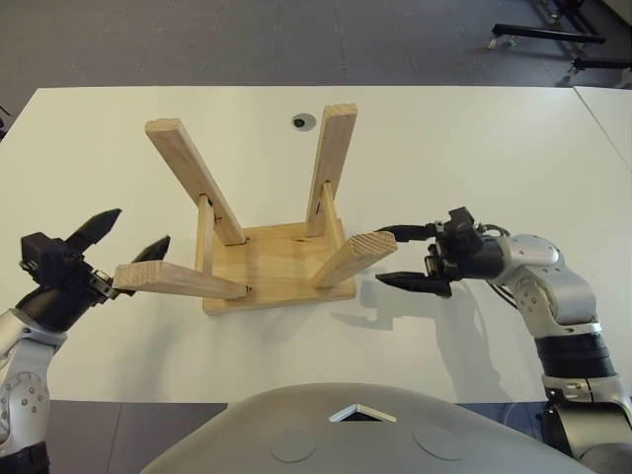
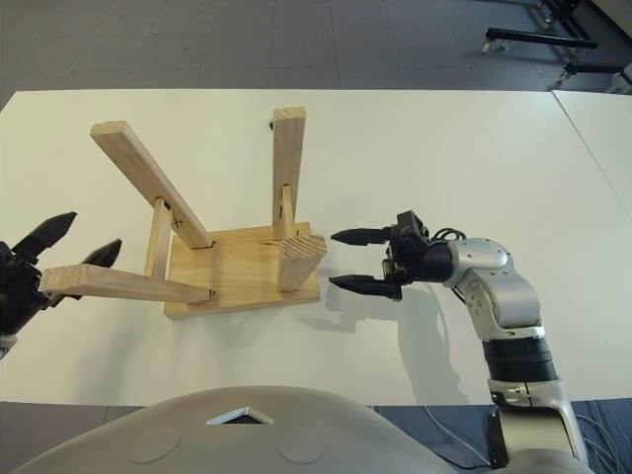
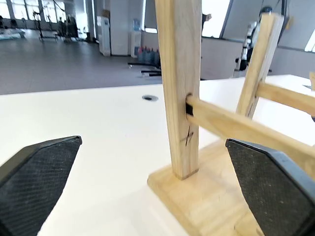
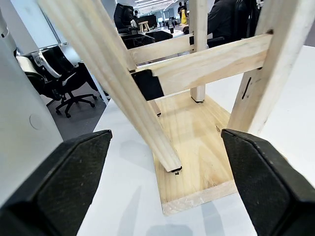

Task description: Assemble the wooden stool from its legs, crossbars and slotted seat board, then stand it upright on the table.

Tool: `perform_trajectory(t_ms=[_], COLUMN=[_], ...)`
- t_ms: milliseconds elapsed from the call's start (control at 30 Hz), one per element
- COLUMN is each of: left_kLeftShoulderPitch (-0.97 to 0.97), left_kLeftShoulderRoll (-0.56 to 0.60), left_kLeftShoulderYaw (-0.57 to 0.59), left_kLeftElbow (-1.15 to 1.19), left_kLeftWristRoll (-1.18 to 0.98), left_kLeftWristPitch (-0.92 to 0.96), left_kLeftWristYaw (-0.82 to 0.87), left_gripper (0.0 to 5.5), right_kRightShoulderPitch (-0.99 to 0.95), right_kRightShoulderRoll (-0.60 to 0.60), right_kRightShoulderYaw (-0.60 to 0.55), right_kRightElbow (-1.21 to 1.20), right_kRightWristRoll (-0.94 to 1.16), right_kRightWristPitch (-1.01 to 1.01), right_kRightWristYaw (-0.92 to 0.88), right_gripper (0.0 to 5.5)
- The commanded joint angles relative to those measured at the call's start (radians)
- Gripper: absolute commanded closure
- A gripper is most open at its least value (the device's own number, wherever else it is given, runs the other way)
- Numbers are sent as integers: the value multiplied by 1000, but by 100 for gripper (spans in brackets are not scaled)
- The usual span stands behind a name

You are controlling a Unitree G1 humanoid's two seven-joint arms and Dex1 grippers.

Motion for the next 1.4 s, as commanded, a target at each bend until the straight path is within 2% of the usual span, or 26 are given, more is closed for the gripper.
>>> perform_trajectory(t_ms=[33,167,367,733,767,1267,1400], left_kLeftShoulderPitch=[16,78,127,103,107,40,4], left_kLeftShoulderRoll=[48,122,198,160,156,121,120], left_kLeftShoulderYaw=[22,-22,-50,-294,-315,-402,-428], left_kLeftElbow=[-32,-73,-130,-303,-302,-222,-193], left_kLeftWristRoll=[13,89,125,182,194,219,220], left_kLeftWristPitch=[16,15,29,69,69,13,-27], left_kLeftWristYaw=[-18,-93,-183,-96,-86,-64,-88], left_gripper=[10,10,10,10,31,271,338], right_kRightShoulderPitch=[19,-15,-27,-128,-130,-148,-150], right_kRightShoulderRoll=[15,48,61,33,29,37,46], right_kRightShoulderYaw=[27,66,101,158,163,200,197], right_kRightElbow=[-2,78,57,126,128,137,147], right_kRightWristRoll=[-46,-81,-90,-98,-96,-74,-69], right_kRightWristPitch=[-74,-137,-140,-104,-101,-58,-71], right_kRightWristYaw=[-20,-22,-46,12,20,74,79], right_gripper=[139,139,139,139,137,406,413])
